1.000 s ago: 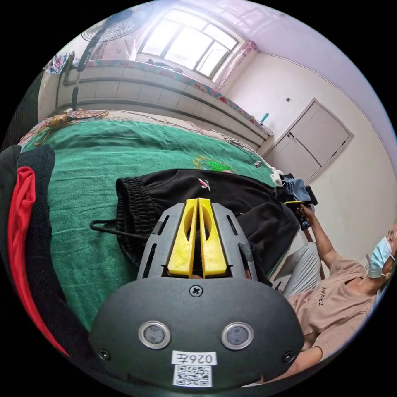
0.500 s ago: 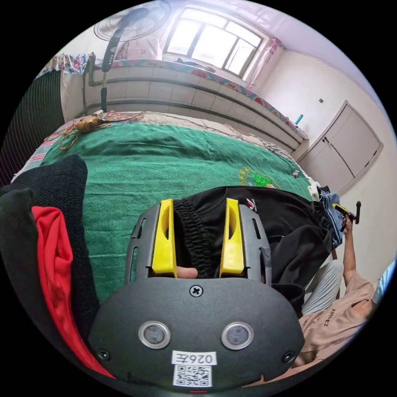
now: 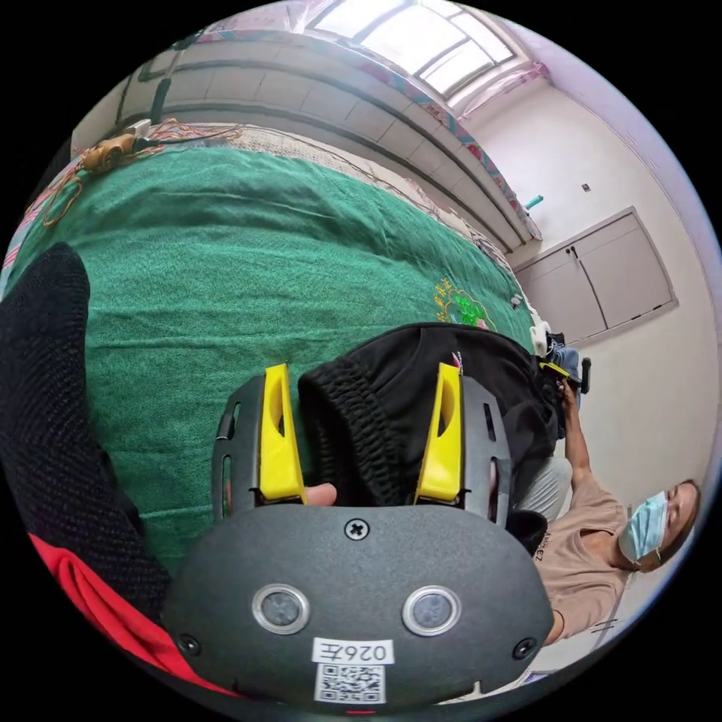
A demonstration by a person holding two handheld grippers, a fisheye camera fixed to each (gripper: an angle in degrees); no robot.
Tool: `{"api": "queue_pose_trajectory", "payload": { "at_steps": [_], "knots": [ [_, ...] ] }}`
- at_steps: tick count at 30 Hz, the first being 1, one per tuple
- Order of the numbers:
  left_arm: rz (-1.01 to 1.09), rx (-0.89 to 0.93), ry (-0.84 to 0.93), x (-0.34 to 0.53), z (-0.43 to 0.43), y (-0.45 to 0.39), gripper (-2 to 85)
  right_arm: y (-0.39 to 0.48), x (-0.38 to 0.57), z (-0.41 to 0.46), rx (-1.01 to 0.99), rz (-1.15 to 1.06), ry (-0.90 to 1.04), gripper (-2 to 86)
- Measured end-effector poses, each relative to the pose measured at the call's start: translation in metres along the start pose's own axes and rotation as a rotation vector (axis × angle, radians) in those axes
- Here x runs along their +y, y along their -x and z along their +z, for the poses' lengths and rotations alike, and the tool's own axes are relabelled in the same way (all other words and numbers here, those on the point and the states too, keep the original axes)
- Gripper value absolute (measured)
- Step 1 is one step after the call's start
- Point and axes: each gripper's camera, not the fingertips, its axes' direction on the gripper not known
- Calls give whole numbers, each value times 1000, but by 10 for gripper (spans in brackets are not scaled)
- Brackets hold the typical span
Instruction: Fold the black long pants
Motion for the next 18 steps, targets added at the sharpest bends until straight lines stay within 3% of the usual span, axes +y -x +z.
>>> {"api": "queue_pose_trajectory", "payload": {
  "at_steps": [2,5,9,13,18],
  "knots": [
    [37,-103,-2,3,9,-13,233,2,-1,6,6,-6,12,75],
    [109,-345,85,1,25,-42,140,6,-6,12,86,-28,53,31],
    [144,-358,110,0,23,-61,66,16,-9,-1,122,-85,78,-1],
    [124,-400,-79,16,-16,-82,36,16,1,-44,124,-85,-58,-7],
    [107,-438,-245,30,-58,-100,29,2,4,-105,-16,-52,-271,-8]
  ]
}}
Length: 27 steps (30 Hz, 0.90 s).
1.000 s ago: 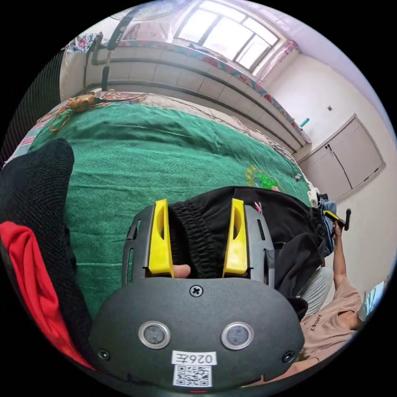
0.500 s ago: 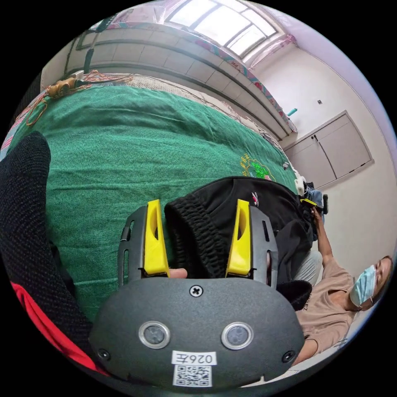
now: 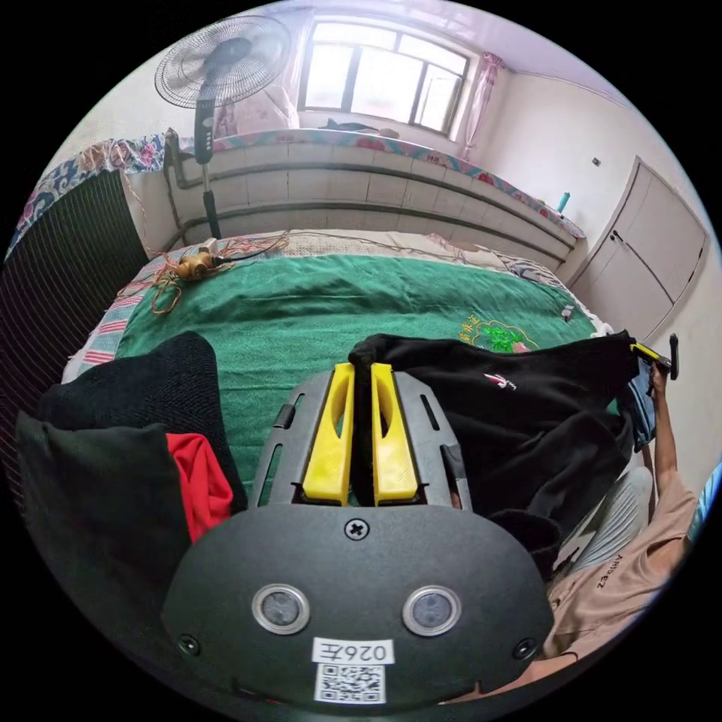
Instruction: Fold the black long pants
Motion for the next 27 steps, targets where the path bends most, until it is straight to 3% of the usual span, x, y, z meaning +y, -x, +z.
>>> {"api": "queue_pose_trajectory", "payload": {
  "at_steps": [4,9,15,19,21,23,25,27],
  "knots": [
    [-24,-74,18,-8,5,1,33,-5,-26,-9,-106,8,-50,-8],
    [-82,-30,173,-11,69,9,54,-6,-52,42,-33,66,13,-5],
    [-114,-41,254,0,78,8,82,-6,-62,129,-14,124,295,49],
    [-127,-148,191,17,29,2,34,2,-53,100,114,96,157,56],
    [-64,-109,139,24,13,-13,14,9,-46,84,119,83,77,43],
    [87,39,109,33,13,-48,-4,20,-37,77,21,50,21,17],
    [217,98,180,38,31,-76,-7,24,-34,86,-84,45,40,3],
    [295,0,291,47,61,-96,-9,25,-31,103,-131,52,77,-8]
  ]
}}
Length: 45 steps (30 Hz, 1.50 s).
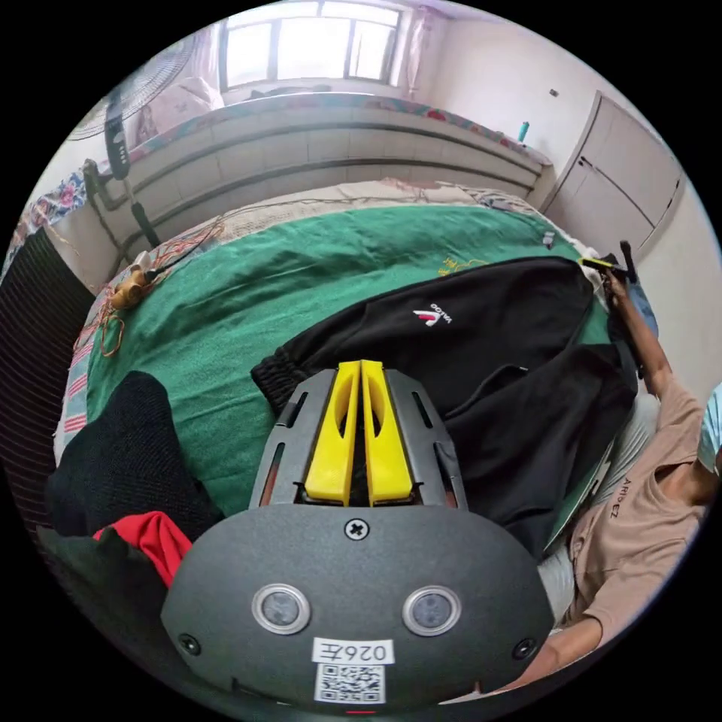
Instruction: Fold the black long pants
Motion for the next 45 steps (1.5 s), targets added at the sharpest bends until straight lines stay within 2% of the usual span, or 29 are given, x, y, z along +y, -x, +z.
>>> {"api": "queue_pose_trajectory", "payload": {
  "at_steps": [1,2,3,7,9,10,12,13,18,20,21,23,26,27,28,30,32,33,36,38,41,45],
  "knots": [
    [39,-71,106,-1,25,-8,-9,-5,2,14,34,26,43,-9],
    [56,-64,133,4,39,-11,-9,-12,5,29,110,43,83,-11],
    [46,-56,73,10,35,-10,-9,-16,6,37,133,40,117,-11],
    [-96,164,-37,48,21,14,-10,-41,17,28,-48,128,105,-11],
    [-124,203,-82,64,19,17,-10,-34,29,17,-13,87,40,-11],
    [-169,239,-96,74,17,19,-10,-27,34,24,62,23,92,-13],
    [-228,198,-132,88,1,16,-10,-21,39,16,90,15,98,-13],
    [-251,112,-192,100,-20,9,-10,-19,41,3,130,56,111,-13],
    [-216,10,-589,177,-143,-42,-10,6,89,-127,239,27,-266,-13],
    [-203,-62,-832,236,-207,-80,-10,12,146,-210,227,76,-549,-12],
    [-196,-79,-898,252,-221,-91,-10,12,164,-230,213,100,-632,-12],
    [-143,-124,-1173,321,-268,-134,-10,10,241,-299,118,135,-936,-11],
    [-40,-124,-1440,399,-299,-176,-10,9,322,-350,-3,59,-1109,-10],
    [-25,-107,-1460,410,-302,-180,-10,9,334,-356,-23,28,-1107,-10],
    [2,-56,-1464,427,-304,-185,-10,8,353,-364,-70,-9,-1062,-10],
    [1,29,-1364,440,-299,-185,-9,7,369,-366,-124,-78,-917,-10],
    [-114,69,-1171,447,-276,-178,-7,10,386,-350,-133,-120,-745,-10],
    [-154,71,-1134,450,-267,-176,-6,11,391,-344,-122,-116,-714,-10],
    [-305,109,-1052,472,-225,-167,15,4,406,-304,-87,21,-565,-8],
    [-392,129,-969,485,-196,-159,77,-7,410,-269,-153,94,-457,-5],
    [-496,149,-839,494,-167,-142,109,-16,402,-231,-232,133,-349,12],
    [-578,218,-764,507,-144,-123,127,-23,375,-196,-279,166,-258,45]
  ]
}}
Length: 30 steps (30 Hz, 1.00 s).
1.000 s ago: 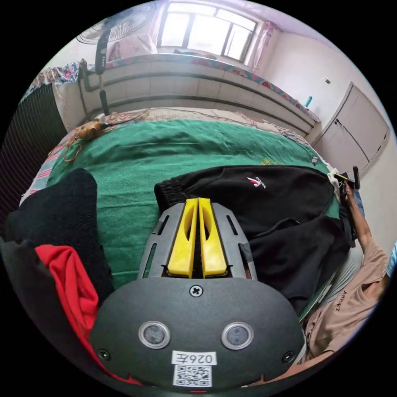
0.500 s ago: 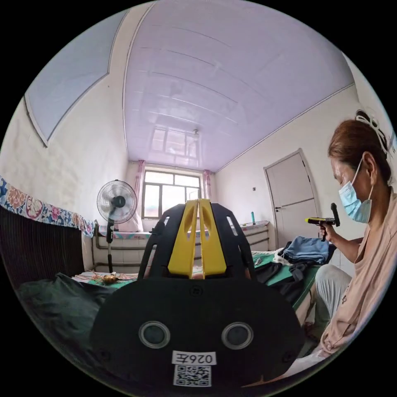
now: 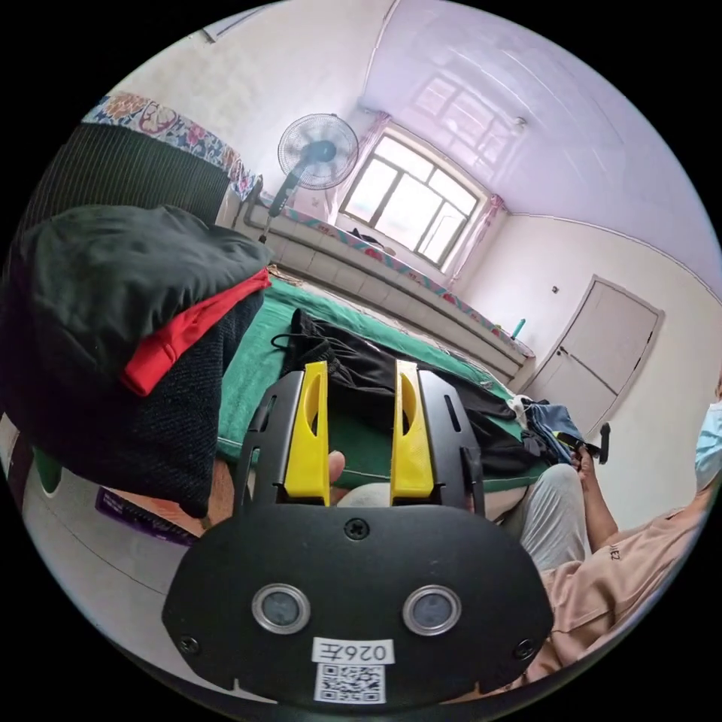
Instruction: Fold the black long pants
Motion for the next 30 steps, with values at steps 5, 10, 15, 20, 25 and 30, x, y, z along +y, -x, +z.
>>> {"api": "queue_pose_trajectory", "payload": {
  "at_steps": [5,10,15,20,25,30],
  "knots": [
    [-90,5,36,14,3,28,130,-17,-30,64,39,106,122,77],
    [-108,6,120,9,17,43,133,-25,-29,124,204,76,345,43],
    [-137,30,256,-25,53,58,133,-44,-9,82,110,117,151,-10],
    [-215,-20,406,-68,114,80,196,-79,24,10,-114,165,-105,-13],
    [-250,-26,609,-94,167,101,102,-124,55,-34,-294,205,-254,-14],
    [-238,204,385,-101,134,125,3,-185,94,-58,-344,298,-323,-15]
  ]
}}
